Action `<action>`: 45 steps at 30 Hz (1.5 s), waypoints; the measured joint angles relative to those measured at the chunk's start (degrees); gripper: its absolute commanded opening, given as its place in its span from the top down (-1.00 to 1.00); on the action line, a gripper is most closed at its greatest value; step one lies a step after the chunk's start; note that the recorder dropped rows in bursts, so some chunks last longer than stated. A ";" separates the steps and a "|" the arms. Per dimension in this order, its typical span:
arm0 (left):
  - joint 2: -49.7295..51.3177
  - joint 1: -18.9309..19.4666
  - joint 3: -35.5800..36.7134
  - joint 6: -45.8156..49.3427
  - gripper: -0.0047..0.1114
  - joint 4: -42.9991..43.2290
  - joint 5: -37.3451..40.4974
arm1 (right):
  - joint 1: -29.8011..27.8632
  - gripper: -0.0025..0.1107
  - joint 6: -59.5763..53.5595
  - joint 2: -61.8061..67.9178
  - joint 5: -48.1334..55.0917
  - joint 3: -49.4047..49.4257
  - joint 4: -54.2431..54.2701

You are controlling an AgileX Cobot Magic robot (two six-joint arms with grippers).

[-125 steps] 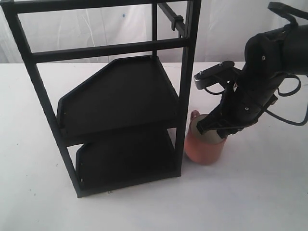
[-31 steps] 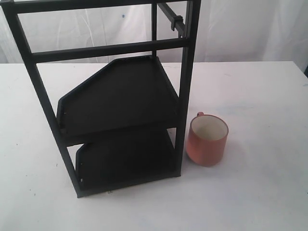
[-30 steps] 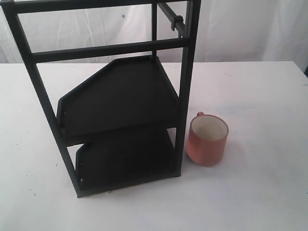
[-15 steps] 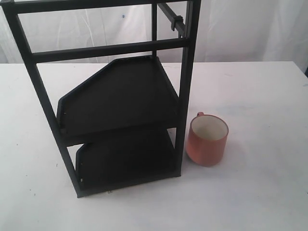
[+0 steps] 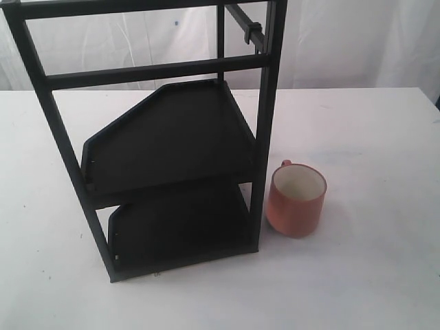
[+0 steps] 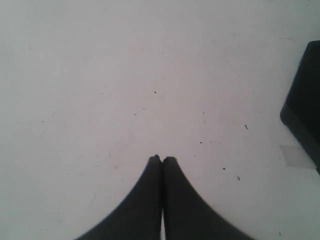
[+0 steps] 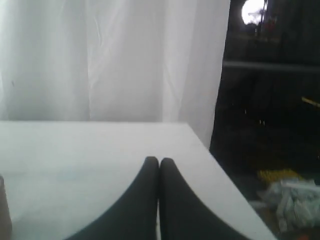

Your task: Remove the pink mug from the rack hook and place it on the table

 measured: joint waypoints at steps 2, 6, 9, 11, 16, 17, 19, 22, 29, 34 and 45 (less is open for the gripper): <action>0.00 0.00 0.00 0.00 0.92 0.00 0.00 | 0.00 0.96 0.00 0.00 5.37 0.00 0.50; 0.00 0.00 0.00 0.00 0.92 0.00 0.00 | 0.00 0.96 0.00 0.00 12.83 0.13 3.29; 0.00 0.00 0.00 0.00 0.92 0.00 0.00 | 0.12 0.96 0.00 0.00 14.04 0.24 3.64; 0.00 0.00 0.00 0.00 0.92 0.00 0.00 | 1.09 0.96 0.00 0.00 14.31 0.24 3.79; 0.00 0.00 0.00 0.00 0.92 0.00 0.00 | 3.10 0.96 0.00 0.00 14.31 0.24 3.79; 0.00 0.00 0.00 0.00 0.92 0.00 0.00 | 3.24 0.96 0.00 0.00 14.31 0.24 3.79; 0.00 0.00 0.00 0.00 0.92 0.00 0.00 | 3.33 0.96 0.00 0.00 14.40 0.24 3.79; 0.00 0.00 0.00 0.00 0.92 0.00 0.00 | 3.33 0.96 0.00 0.00 14.40 0.24 3.79; 0.00 0.00 0.00 0.00 0.92 0.00 0.00 | 3.33 0.96 0.00 0.00 14.72 0.24 3.79; 0.00 0.00 0.00 0.00 0.92 0.00 0.00 | 3.33 0.96 0.00 0.00 14.72 0.24 3.79; 0.00 0.00 0.00 0.00 0.92 0.00 0.00 | 3.33 0.96 0.00 0.00 14.72 0.24 3.79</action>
